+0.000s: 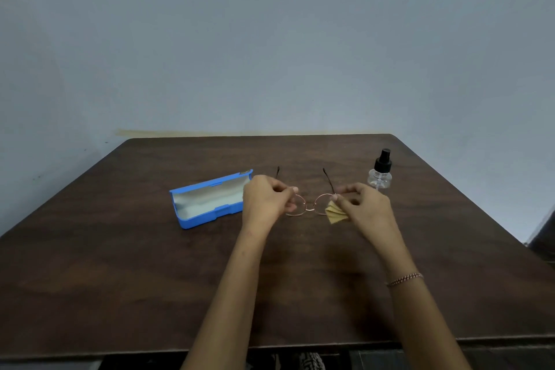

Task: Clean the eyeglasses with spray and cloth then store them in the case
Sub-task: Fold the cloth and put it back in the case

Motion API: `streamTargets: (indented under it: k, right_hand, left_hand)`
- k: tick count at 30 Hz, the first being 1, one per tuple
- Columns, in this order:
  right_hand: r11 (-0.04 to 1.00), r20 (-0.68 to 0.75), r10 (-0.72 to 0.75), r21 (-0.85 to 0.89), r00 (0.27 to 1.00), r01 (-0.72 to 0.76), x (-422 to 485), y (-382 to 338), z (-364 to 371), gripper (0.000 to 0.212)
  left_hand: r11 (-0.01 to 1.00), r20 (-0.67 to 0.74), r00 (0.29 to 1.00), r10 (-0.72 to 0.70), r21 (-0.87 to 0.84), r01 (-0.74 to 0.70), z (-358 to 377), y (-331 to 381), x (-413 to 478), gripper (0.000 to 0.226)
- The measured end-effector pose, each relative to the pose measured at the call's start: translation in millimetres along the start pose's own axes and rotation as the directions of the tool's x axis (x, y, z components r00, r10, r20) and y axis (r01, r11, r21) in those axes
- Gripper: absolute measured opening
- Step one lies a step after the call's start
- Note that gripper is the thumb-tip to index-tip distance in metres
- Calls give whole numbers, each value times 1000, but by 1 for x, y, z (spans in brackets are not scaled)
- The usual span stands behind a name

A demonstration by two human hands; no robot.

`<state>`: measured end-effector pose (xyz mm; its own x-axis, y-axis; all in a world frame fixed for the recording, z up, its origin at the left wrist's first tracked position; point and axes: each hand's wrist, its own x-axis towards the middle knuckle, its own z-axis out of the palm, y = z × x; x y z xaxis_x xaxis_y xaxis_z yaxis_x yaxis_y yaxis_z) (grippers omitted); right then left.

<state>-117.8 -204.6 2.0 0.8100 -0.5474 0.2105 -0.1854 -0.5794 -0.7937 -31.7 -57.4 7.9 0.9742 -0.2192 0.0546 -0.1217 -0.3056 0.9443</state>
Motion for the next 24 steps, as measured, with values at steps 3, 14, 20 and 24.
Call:
streamTargets:
  k: [3,14,20,24]
  right_hand:
    - [932,97,52,353,994,-83,-14,-4,8,23]
    - [713,135,61,688,989,-138,-52,-19,37,12]
    - [723,267,-2,666,964,-182,-64,-19,43,20]
    - [645,276,41,727,960,-236,-64,-16,47,12]
  left_hand:
    - [991,104,993,-59,-116,71,5,3,-20,14]
    - [874,152,975,-162,-436,213,-16,-8,-63,17]
    - [877,64,988,-139,-455,153,-28,-11,-69,24]
    - [861,91,986,-141,-481,168,-34,-14,-73,19]
